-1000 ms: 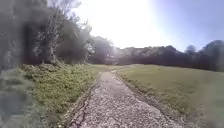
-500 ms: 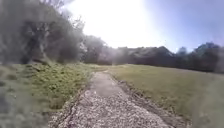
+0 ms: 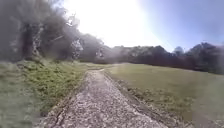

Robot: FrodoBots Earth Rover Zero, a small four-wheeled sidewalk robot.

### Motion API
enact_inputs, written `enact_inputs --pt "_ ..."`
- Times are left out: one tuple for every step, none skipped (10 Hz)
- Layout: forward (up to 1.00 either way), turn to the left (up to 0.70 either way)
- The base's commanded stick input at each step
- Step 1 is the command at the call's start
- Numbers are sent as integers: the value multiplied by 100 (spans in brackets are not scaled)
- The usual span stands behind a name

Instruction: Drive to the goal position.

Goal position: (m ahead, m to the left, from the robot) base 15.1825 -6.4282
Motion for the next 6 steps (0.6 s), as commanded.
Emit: enact_inputs --pt "50 27" --pt "50 27" --pt "50 18" --pt "50 2" --pt "50 0" --pt "50 0"
